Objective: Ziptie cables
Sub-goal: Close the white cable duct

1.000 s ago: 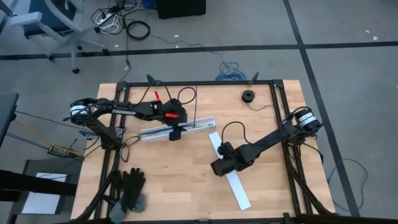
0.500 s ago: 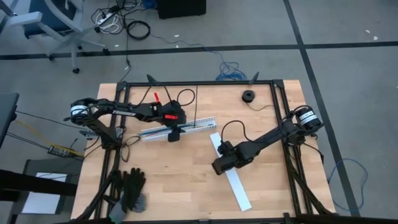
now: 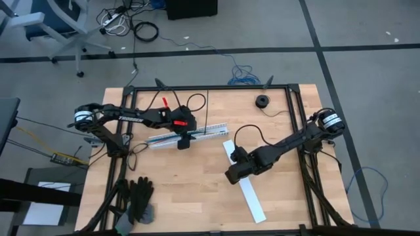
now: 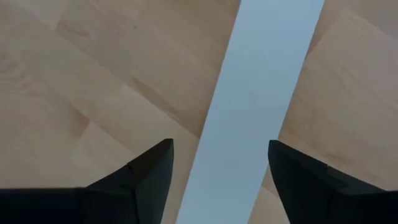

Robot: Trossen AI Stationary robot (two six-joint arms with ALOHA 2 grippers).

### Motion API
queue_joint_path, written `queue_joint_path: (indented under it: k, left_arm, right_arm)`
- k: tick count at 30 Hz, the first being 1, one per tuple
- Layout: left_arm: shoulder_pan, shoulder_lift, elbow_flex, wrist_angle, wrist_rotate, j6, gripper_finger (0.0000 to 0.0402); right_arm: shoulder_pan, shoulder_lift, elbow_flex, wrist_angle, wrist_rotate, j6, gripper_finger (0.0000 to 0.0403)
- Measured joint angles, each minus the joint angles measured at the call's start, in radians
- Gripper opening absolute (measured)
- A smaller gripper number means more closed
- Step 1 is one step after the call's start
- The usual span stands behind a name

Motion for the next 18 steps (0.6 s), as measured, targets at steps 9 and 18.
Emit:
queue_joint_path:
  k: [9, 18]
  left_arm:
    - [0.0, 0.0, 0.0, 0.0, 0.0, 0.0, 0.0184]
    - [0.0, 0.0, 0.0, -0.001, 0.0, 0.002, 0.0184]
  right_arm:
    - [-0.003, 0.0, -0.003, -0.044, -0.056, 0.037, 0.0323]
    - [0.002, 0.037, -0.034, -0.007, -0.073, 0.136, 0.0364]
